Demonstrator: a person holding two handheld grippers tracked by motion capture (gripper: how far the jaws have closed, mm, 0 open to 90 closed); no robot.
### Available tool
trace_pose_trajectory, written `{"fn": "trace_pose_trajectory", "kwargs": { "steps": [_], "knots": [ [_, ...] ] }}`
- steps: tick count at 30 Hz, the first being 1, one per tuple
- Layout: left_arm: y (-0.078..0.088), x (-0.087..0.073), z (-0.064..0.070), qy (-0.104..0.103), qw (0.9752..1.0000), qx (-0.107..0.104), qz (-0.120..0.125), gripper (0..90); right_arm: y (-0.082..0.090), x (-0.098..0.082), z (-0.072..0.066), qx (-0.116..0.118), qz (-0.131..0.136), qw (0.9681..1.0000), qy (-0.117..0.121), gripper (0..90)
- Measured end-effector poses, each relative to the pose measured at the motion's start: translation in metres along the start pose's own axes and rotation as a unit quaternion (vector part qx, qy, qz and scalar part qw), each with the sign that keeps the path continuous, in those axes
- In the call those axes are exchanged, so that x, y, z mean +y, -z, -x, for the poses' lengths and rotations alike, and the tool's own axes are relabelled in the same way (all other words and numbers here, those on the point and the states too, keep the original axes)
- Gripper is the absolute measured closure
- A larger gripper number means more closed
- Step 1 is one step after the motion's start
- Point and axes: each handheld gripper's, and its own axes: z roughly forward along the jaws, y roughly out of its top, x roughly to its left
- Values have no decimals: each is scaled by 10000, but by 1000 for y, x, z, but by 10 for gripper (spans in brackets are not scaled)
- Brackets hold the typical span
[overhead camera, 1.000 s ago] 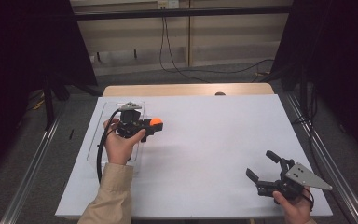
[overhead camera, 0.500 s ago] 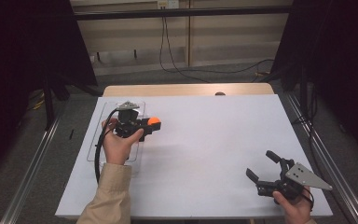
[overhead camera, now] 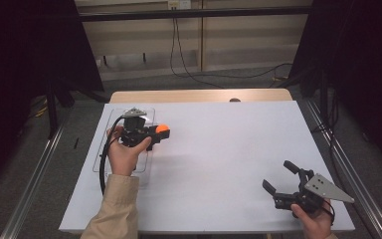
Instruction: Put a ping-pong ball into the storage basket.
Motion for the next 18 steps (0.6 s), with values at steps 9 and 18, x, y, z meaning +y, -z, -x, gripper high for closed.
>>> {"fn": "trace_pose_trajectory", "kwargs": {
  "steps": [9,18],
  "knots": [
    [3,-1,-2,8,10000,34,-6,510,0,0,0,2,-3,10000,-3,34],
    [8,-2,-5,55,9999,82,49,510,0,0,0,-2,-1,10000,5,34]
  ]
}}
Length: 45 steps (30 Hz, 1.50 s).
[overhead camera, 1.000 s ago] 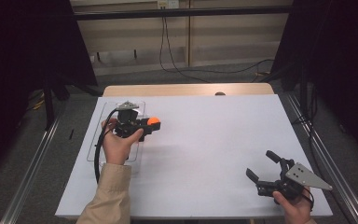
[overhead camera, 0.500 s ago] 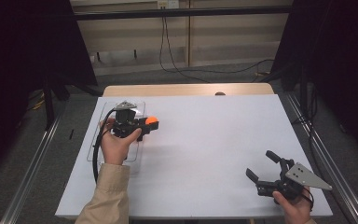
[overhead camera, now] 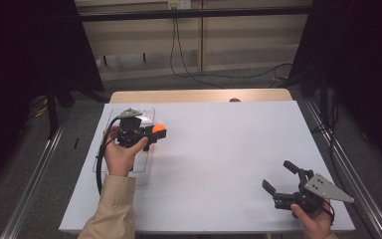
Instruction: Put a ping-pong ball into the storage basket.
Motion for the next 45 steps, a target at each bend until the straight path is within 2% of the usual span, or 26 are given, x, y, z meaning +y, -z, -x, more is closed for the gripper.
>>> {"fn": "trace_pose_trajectory", "kwargs": {
  "steps": [45],
  "knots": [
    [18,-12,-17,125,9993,310,144,510,-1,0,0,26,-8,10000,12,34]
  ]
}}
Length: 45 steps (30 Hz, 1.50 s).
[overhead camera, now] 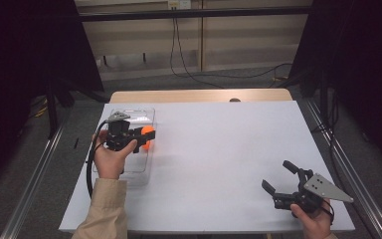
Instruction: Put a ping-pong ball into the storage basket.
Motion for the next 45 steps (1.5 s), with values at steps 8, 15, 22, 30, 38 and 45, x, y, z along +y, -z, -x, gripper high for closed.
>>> {"fn": "trace_pose_trajectory", "kwargs": {
  "steps": [8,15,22,30,38,45],
  "knots": [
    [3,0,-1,-28,10000,39,21,510,0,0,0,-3,2,10000,1,34],
    [4,-1,-2,-30,10000,72,34,510,0,0,0,0,3,10000,2,34],
    [6,-2,-4,-29,9999,94,33,510,0,0,0,0,4,10000,0,34],
    [7,-3,-5,4,9999,127,72,510,0,1,0,5,13,10000,5,34],
    [9,-3,-7,3,9998,168,105,510,0,0,0,14,-1,10000,17,34],
    [10,-5,-10,24,9998,177,93,510,-1,0,-1,27,0,10000,17,34]
  ]
}}
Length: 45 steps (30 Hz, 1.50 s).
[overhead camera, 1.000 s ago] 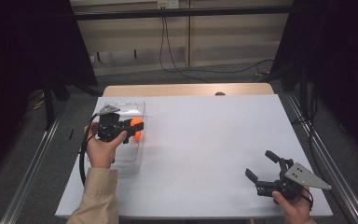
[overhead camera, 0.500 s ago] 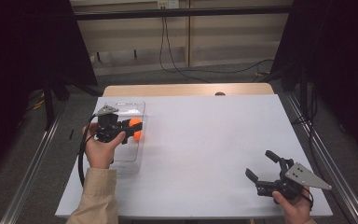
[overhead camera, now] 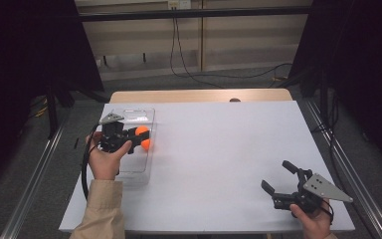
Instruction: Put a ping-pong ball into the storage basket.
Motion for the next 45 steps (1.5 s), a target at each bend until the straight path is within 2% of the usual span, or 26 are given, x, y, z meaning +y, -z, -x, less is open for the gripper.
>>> {"fn": "trace_pose_trajectory", "kwargs": {
  "steps": [45],
  "knots": [
    [5,-9,-9,6,9997,252,28,510,0,1,-1,17,14,10000,6,34]
  ]
}}
